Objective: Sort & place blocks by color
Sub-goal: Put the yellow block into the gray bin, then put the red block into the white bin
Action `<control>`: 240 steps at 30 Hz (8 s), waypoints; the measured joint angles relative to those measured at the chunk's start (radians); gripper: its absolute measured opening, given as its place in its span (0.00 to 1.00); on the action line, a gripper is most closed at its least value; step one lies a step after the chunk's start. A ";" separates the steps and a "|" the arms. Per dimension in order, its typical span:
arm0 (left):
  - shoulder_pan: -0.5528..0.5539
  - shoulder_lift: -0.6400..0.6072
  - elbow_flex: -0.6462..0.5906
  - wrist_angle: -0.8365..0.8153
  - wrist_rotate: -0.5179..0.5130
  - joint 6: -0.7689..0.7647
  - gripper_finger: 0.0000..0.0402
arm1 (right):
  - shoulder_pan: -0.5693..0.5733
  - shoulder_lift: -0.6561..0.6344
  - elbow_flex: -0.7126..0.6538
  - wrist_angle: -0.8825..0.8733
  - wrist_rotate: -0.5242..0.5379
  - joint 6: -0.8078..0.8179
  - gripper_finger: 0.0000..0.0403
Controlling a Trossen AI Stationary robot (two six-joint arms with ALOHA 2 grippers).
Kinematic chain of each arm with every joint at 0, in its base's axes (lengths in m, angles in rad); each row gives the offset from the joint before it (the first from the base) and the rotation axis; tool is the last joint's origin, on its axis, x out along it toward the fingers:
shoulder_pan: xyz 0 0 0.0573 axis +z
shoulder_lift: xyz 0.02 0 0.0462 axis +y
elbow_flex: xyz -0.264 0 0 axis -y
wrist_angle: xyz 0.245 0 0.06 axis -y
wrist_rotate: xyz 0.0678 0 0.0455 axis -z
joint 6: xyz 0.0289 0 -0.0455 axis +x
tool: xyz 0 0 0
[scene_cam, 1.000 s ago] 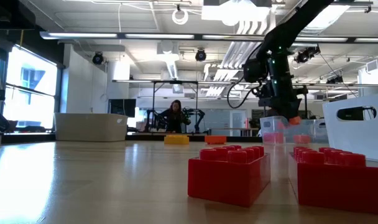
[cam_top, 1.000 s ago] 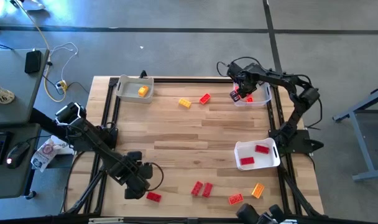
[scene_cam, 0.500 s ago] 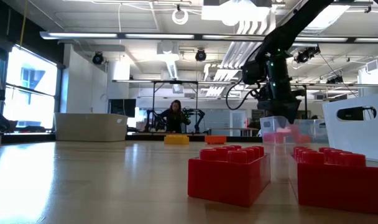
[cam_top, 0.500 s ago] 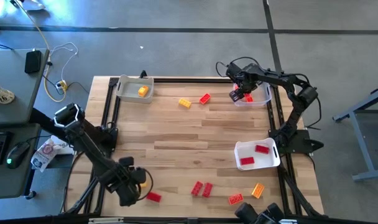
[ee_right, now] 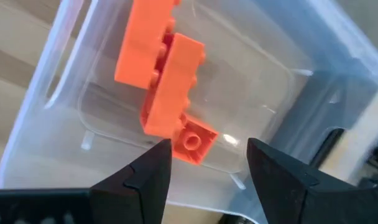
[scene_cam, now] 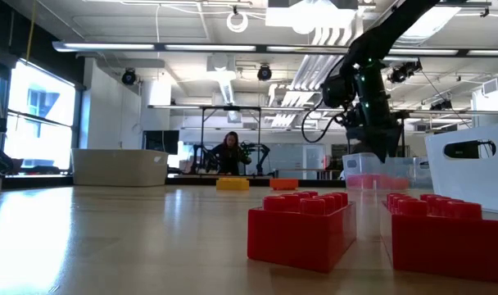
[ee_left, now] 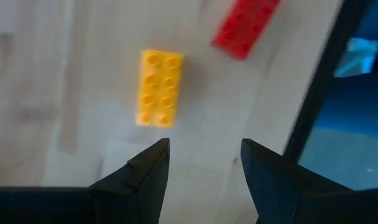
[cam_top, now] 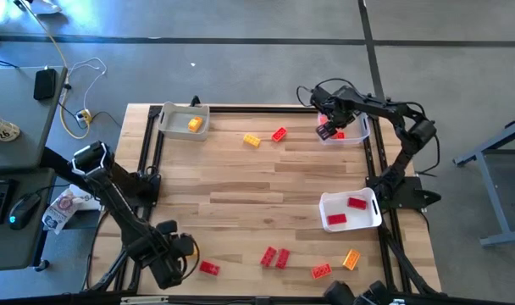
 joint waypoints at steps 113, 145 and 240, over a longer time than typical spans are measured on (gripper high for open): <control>1.194 -0.465 -0.401 0.087 -0.472 0.715 0.29 | 0.951 -0.090 0.000 0.573 -0.456 -0.191 0.49; 1.752 -0.306 -0.400 0.460 -0.162 0.886 0.33 | 1.091 0.083 0.000 0.741 -0.465 -0.505 0.49; 1.159 -0.319 -0.224 0.316 0.068 0.911 0.46 | 1.221 0.006 -0.001 0.385 0.321 0.039 0.27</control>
